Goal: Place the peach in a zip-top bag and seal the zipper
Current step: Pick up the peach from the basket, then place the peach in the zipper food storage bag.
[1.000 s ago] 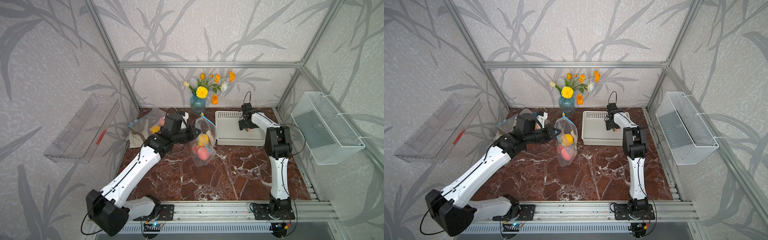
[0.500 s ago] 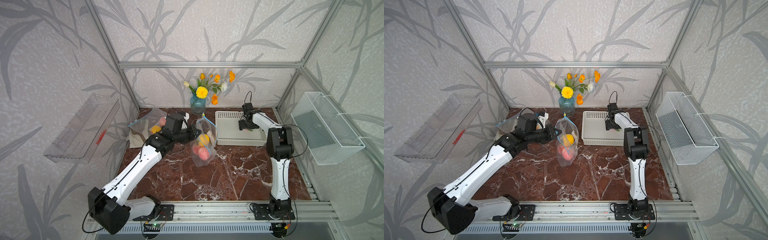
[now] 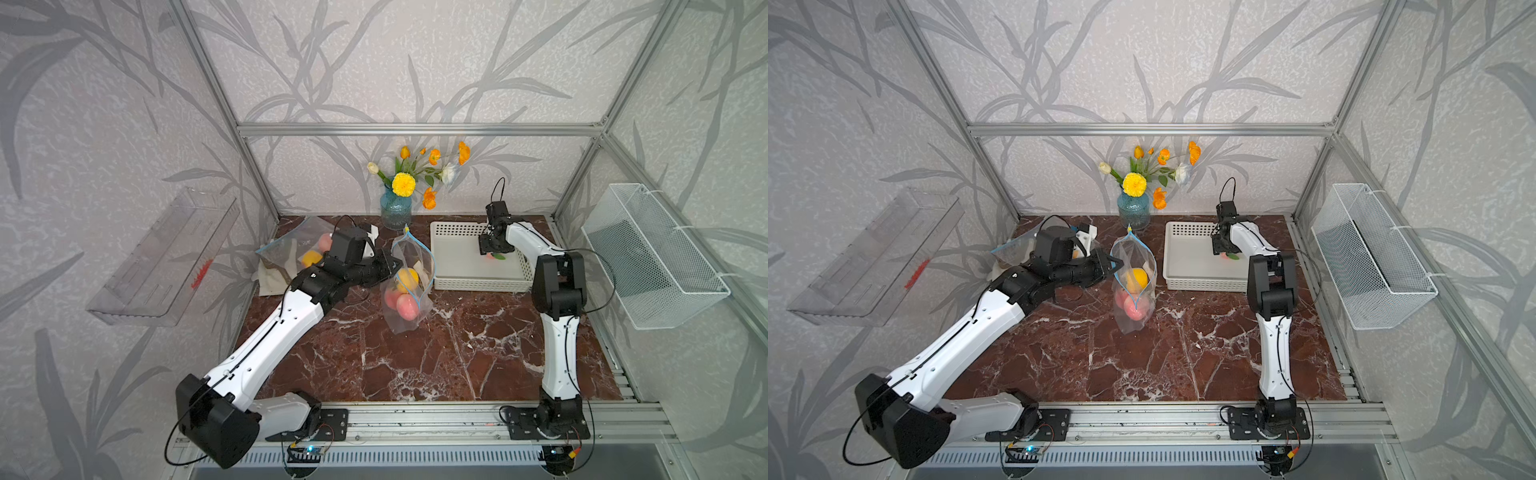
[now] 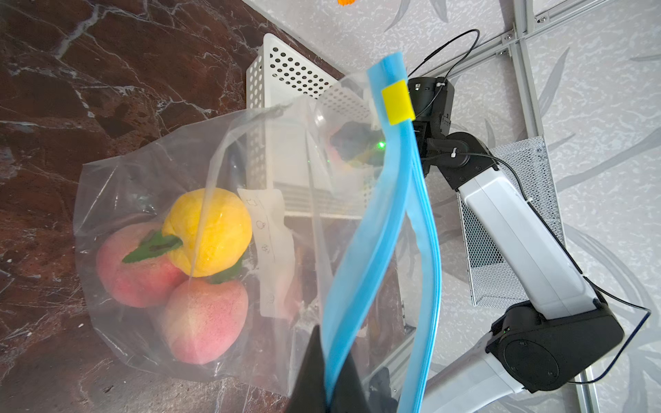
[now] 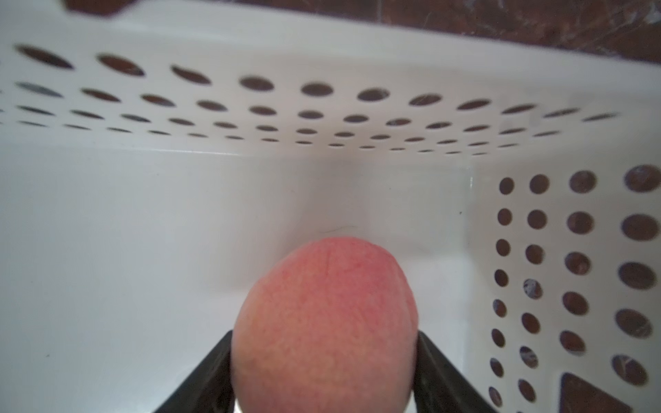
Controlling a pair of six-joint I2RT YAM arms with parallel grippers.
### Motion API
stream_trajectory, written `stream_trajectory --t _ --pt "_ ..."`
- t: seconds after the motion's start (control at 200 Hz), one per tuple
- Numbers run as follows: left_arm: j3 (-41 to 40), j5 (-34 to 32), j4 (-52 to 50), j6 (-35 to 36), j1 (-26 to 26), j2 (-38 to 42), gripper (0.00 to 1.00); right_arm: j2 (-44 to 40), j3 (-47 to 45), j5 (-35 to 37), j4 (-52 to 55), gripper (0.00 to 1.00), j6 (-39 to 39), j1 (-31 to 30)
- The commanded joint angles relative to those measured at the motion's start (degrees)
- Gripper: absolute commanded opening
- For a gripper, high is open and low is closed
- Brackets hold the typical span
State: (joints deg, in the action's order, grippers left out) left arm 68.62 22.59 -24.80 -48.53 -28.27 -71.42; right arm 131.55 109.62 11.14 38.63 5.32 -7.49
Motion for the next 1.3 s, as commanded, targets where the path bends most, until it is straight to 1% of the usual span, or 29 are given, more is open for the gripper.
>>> stream_trajectory --t 0.0,0.105,0.145,0.4,0.455,0.61,0.79,0.93,1.015,1.095,1.3 --pt "-0.99 -0.06 0.27 0.64 0.27 0.33 0.04 -4.34 -2.67 -2.85 -0.36 0.68 0.77 0.20" --pt "-0.93 0.06 0.55 0.55 0.24 -0.03 0.04 -10.69 -8.08 -7.11 -2.95 0.68 2.13 0.24" --pt "-0.89 0.30 0.60 0.56 0.34 -0.29 0.04 -13.34 -10.38 -9.82 -4.16 0.67 2.68 0.19" --pt "0.33 2.72 1.28 -0.07 0.26 -2.64 0.04 -31.57 -25.75 -31.24 -14.69 0.67 7.58 -0.84" --pt "0.55 2.93 1.32 -0.24 0.25 -2.97 0.04 -35.58 -28.13 -35.40 -16.94 0.67 8.74 -1.61" --pt "0.64 3.36 2.81 -1.17 0.30 -3.92 0.04 -43.96 -31.47 -43.37 -20.75 0.67 11.16 -5.79" --pt "2.21 5.43 3.88 -1.92 0.24 -5.26 0.04 -50.91 -32.90 -45.02 -25.37 0.67 11.90 -14.51" --pt "2.19 6.04 4.57 -2.09 0.23 -5.22 0.04 -54.17 -33.89 -46.60 -28.33 0.69 12.70 -18.98" --pt "1.96 6.21 4.98 -2.30 0.19 -5.20 0.04 -54.34 -33.95 -46.99 -28.20 0.71 11.56 -21.32" --pt "1.86 6.68 5.47 -2.44 0.20 -5.14 0.04 -53.49 -33.53 -46.07 -26.35 0.71 9.80 -23.00" --pt "1.58 6.99 5.73 -2.60 0.17 -4.29 0.04 -50.64 -32.40 -44.98 -22.52 0.72 8.67 -23.99"
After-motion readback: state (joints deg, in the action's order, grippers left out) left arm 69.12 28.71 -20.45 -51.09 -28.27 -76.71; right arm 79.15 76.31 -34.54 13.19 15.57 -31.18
